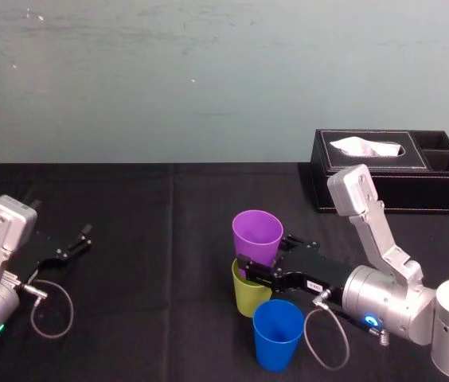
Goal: Stack the three plastic cups sequentially using one hand.
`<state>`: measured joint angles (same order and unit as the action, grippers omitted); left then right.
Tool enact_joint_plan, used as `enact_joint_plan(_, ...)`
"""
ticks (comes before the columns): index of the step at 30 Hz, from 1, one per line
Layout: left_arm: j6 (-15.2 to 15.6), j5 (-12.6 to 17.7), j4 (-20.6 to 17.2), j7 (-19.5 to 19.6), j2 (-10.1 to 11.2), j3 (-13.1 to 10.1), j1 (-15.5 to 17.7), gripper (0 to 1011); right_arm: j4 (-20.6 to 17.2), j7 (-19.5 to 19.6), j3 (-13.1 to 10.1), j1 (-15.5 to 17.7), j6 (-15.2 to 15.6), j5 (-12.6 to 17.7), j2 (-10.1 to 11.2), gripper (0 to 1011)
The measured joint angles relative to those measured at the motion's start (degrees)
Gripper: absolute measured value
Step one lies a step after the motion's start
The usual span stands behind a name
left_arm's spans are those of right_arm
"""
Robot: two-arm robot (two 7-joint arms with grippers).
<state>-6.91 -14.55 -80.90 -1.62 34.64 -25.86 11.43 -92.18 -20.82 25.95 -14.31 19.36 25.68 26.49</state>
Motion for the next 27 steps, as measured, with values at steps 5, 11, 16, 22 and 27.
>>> enact_joint_plan(5, 0.0, 0.0, 0.0, 0.0, 0.0, 0.0, 0.0, 1000, -0.1, 0.4, 0.1, 0.1, 0.1, -0.4, 0.0, 707)
enact_joint_plan(11, 0.0, 0.0, 0.0, 0.0, 0.0, 0.0, 0.0, 1000, -0.1, 0.4, 0.1, 0.1, 0.1, -0.3, 0.0, 707)
enact_joint_plan(16, 0.0, 0.0, 0.0, 0.0, 0.0, 0.0, 0.0, 1000, -0.2, 0.4, 0.0, 0.1, 0.1, -0.3, 0.0, 724)
enact_joint_plan(22, 0.0, 0.0, 0.0, 0.0, 0.0, 0.0, 0.0, 1000, -0.1, 0.3, 0.0, 0.1, 0.0, -0.3, 0.0, 887)
enact_joint_plan(27, 0.0, 0.0, 0.0, 0.0, 0.0, 0.0, 0.0, 1000, -0.2, 0.2, 0.0, 0.1, 0.0, -0.2, 0.0, 1003)
